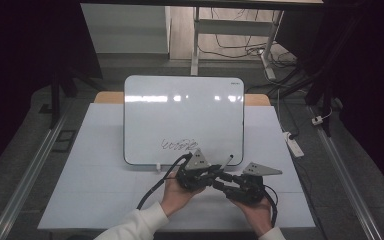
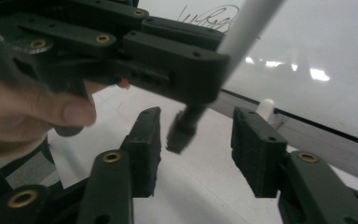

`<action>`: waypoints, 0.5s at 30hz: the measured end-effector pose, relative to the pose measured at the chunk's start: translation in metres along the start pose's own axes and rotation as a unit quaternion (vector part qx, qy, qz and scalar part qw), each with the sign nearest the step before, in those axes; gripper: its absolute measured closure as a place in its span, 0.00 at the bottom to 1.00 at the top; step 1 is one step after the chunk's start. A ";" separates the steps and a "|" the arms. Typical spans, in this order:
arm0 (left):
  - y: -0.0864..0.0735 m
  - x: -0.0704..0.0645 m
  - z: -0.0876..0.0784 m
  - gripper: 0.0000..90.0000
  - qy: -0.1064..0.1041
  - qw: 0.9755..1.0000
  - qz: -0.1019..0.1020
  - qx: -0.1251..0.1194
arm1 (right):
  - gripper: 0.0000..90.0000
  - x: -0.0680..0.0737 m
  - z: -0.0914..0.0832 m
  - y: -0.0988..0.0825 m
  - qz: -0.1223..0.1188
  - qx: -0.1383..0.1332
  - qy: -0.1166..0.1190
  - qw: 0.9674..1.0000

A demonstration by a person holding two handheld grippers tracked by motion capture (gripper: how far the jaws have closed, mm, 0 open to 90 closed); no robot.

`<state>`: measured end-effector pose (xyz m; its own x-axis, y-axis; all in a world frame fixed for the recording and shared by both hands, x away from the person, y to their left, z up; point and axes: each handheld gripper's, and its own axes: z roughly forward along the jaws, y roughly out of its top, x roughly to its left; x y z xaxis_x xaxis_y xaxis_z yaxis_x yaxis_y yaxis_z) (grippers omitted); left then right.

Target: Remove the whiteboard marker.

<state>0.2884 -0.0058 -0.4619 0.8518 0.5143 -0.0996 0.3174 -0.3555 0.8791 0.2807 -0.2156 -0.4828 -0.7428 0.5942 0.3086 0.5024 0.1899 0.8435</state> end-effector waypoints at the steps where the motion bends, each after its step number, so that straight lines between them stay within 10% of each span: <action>1: 0.000 -0.001 0.000 0.90 0.001 1.000 0.001 -0.001 | 0.64 0.001 0.002 0.001 0.006 0.006 -0.005 1.000; 15: -0.001 -0.012 0.007 0.90 0.015 1.000 0.014 -0.003 | 0.84 -0.001 0.006 0.000 0.054 0.024 -0.012 0.998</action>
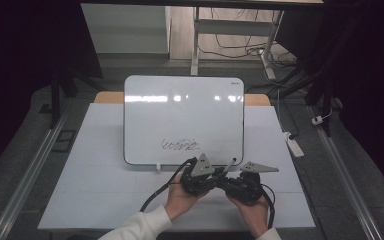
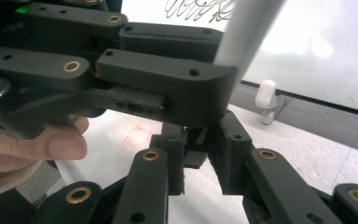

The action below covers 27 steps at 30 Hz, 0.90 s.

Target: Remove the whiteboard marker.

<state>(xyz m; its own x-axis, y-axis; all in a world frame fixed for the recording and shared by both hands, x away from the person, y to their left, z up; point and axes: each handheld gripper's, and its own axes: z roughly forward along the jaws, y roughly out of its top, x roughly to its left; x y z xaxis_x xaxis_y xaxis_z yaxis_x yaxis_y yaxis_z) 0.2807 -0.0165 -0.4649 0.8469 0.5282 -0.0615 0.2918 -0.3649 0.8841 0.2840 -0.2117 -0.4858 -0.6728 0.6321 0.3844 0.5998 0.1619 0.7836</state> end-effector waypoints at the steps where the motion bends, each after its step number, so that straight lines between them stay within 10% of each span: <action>1: 0.000 0.000 0.000 0.90 0.000 1.000 0.000 0.000 | 0.85 0.000 0.000 0.000 0.003 0.001 -0.001 1.000; 5: 0.001 0.001 -0.001 0.87 -0.013 1.000 -0.011 -0.001 | 0.86 -0.002 0.000 -0.001 -0.001 -0.001 -0.005 1.000; 9: 0.005 0.005 -0.018 0.58 -0.016 0.999 -0.024 -0.020 | 0.86 -0.002 0.000 -0.002 -0.007 -0.004 -0.003 1.000; 18: -0.039 0.040 -0.117 0.40 0.016 0.997 -0.074 -0.005 | 0.86 -0.009 -0.007 0.001 -0.022 -0.040 0.012 0.999; 22: -0.081 0.062 -0.160 0.37 0.060 0.991 -0.115 0.014 | 0.86 -0.010 -0.008 0.004 -0.041 -0.060 0.021 0.997; 27: -0.131 0.088 -0.188 0.34 0.099 0.977 -0.185 0.042 | 0.86 -0.011 0.001 0.010 -0.054 -0.071 0.015 0.996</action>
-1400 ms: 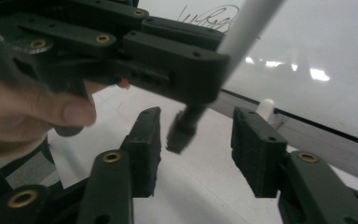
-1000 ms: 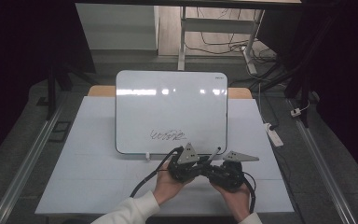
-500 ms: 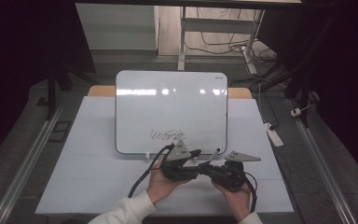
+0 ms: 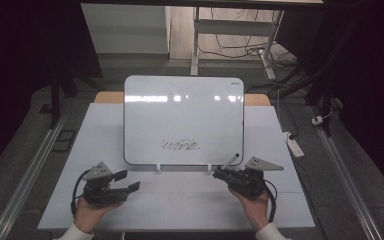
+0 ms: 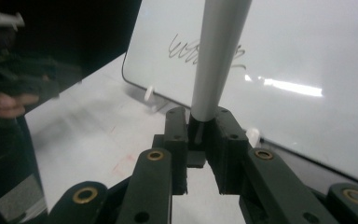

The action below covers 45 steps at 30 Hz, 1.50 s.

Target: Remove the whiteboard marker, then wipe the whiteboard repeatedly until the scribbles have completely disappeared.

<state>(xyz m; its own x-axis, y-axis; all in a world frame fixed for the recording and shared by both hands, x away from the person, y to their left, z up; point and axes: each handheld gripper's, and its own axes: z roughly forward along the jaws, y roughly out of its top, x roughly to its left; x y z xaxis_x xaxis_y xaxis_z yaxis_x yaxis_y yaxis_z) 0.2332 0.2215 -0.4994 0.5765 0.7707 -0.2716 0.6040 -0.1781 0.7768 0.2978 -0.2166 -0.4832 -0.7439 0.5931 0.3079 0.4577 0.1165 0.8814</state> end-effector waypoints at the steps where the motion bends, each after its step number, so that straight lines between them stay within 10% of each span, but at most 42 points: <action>1: -0.008 0.008 -0.002 0.33 0.016 1.000 0.000 0.012 | 0.86 0.000 0.003 0.001 -0.004 -0.004 0.001 1.000; 13: -0.018 0.019 0.001 0.29 0.055 0.998 0.010 0.032 | 0.86 0.000 0.042 0.022 -0.023 -0.037 -0.001 0.999; 30: -0.022 0.024 0.002 0.28 0.067 0.997 0.015 0.030 | 0.86 0.022 0.180 0.072 -0.083 0.007 0.000 0.997; 35: -0.023 0.026 0.000 0.28 0.070 0.997 0.012 0.026 | 0.86 0.028 0.189 0.069 -0.127 0.022 0.001 0.992; 45: -0.023 0.025 0.001 0.28 0.071 0.997 0.010 0.028 | 0.86 0.030 0.189 0.061 -0.135 0.028 0.010 0.990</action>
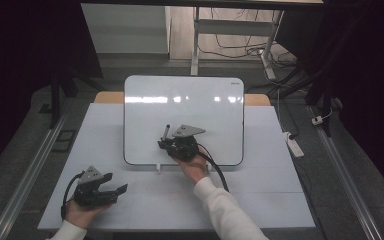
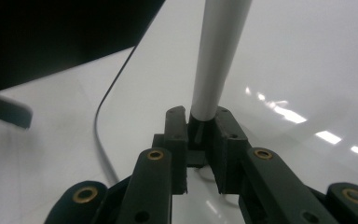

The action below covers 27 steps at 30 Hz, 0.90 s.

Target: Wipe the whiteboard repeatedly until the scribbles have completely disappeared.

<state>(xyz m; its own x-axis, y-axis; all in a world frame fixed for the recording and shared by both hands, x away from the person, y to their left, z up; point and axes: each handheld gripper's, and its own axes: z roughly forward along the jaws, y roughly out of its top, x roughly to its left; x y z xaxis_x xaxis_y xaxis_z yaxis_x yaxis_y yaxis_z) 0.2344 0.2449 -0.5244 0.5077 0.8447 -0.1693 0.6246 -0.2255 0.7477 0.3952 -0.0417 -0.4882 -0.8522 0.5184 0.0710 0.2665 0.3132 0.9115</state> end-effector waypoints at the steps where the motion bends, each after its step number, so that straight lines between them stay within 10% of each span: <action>1: 0.000 0.000 0.000 0.28 0.000 1.000 0.000 0.000 | 0.86 -0.009 -0.006 0.004 0.021 -0.029 -0.023 0.999; 8: 0.000 0.000 0.000 0.28 -0.001 1.000 0.000 0.000 | 0.86 0.003 0.000 -0.003 -0.011 0.002 0.002 1.000; 12: 0.000 0.000 -0.001 0.28 0.001 1.000 0.001 -0.001 | 0.86 -0.008 -0.008 0.002 0.015 -0.031 -0.032 0.999; 17: -0.001 0.001 0.000 0.28 0.000 1.000 0.000 -0.001 | 0.86 0.011 -0.002 -0.009 -0.034 0.007 -0.009 0.999; 20: -0.001 0.000 -0.001 0.28 0.001 1.000 -0.001 -0.001 | 0.86 0.000 -0.010 -0.007 0.008 -0.035 -0.045 0.998; 24: 0.000 0.001 0.000 0.28 0.001 1.000 -0.001 -0.001 | 0.86 0.016 -0.002 -0.014 -0.040 0.002 -0.017 0.999; 27: -0.001 0.001 -0.001 0.28 0.002 1.000 -0.003 -0.002 | 0.86 0.001 -0.011 -0.011 0.001 -0.034 -0.040 0.999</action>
<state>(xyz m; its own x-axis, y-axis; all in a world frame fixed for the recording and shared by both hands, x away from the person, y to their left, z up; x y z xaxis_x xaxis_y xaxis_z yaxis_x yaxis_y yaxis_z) 0.2334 0.2465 -0.5246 0.5014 0.8482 -0.1706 0.6254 -0.2191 0.7489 0.3860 -0.0534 -0.4938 -0.8123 0.5817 0.0421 0.2344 0.2595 0.9369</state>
